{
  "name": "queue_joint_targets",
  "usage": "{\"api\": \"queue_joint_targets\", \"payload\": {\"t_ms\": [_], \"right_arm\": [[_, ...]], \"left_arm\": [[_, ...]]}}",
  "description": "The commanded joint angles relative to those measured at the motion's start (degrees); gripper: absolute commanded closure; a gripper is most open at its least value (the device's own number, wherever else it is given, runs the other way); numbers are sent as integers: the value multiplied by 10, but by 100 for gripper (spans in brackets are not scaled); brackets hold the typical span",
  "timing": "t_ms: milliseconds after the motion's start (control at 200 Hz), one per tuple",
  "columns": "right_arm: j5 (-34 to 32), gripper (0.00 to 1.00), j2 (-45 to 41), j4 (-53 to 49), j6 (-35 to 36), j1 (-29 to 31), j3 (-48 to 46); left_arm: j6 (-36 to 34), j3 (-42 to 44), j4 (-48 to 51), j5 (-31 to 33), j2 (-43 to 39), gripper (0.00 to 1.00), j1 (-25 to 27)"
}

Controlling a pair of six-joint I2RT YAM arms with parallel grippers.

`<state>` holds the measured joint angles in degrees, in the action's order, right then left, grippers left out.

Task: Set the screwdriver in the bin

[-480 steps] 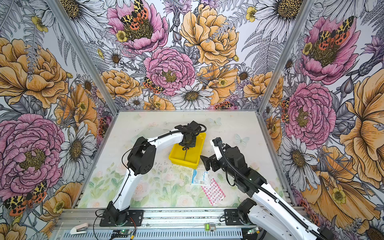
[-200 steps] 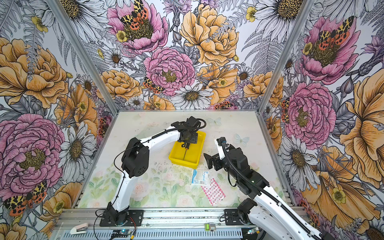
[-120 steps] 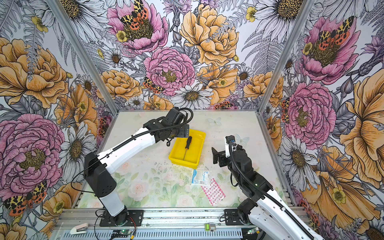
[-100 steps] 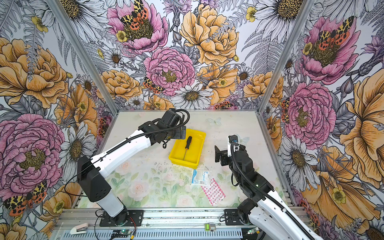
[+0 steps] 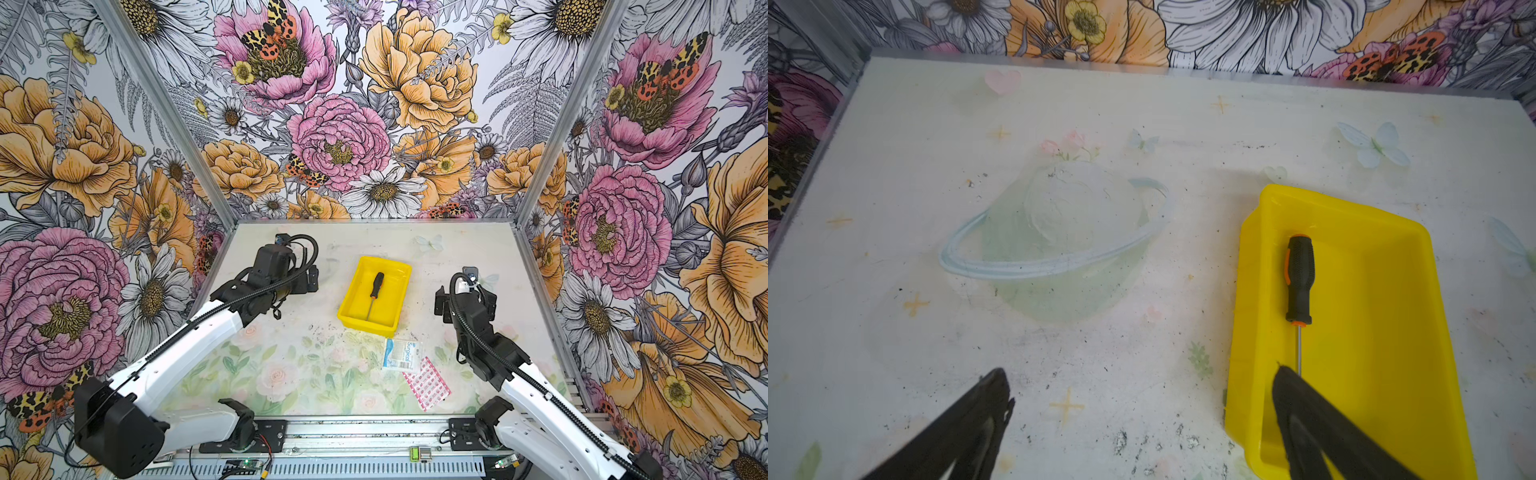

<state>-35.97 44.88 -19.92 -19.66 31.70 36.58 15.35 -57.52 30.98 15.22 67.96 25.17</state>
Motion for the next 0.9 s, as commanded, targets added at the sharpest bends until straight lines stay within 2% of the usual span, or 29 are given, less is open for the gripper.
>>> {"api": "queue_joint_targets", "payload": {"t_ms": [0,95,210,385,495,636,756,896], "right_arm": [[-71,1,1,14,-49,-8,10],[-72,1,-11,35,-35,-19,-7],[-55,0,-13,89,31,-40,-38],[-21,0,37,222,118,-93,-94],[29,0,88,242,98,-156,-103],[55,0,124,311,87,-203,-140],[65,0,163,365,77,-227,-163],[57,1,203,415,74,-241,-168]], "left_arm": [[-50,60,-82,7,-55,1,-22],[-48,100,-93,13,-99,1,-50],[-49,154,-117,55,-137,1,-81],[-39,186,-130,65,-143,1,-157],[-93,230,-200,69,-157,1,-174],[-139,308,-306,51,-187,1,-192],[-133,357,-362,40,-187,1,-219],[-112,395,-435,34,-148,1,-246]]}}
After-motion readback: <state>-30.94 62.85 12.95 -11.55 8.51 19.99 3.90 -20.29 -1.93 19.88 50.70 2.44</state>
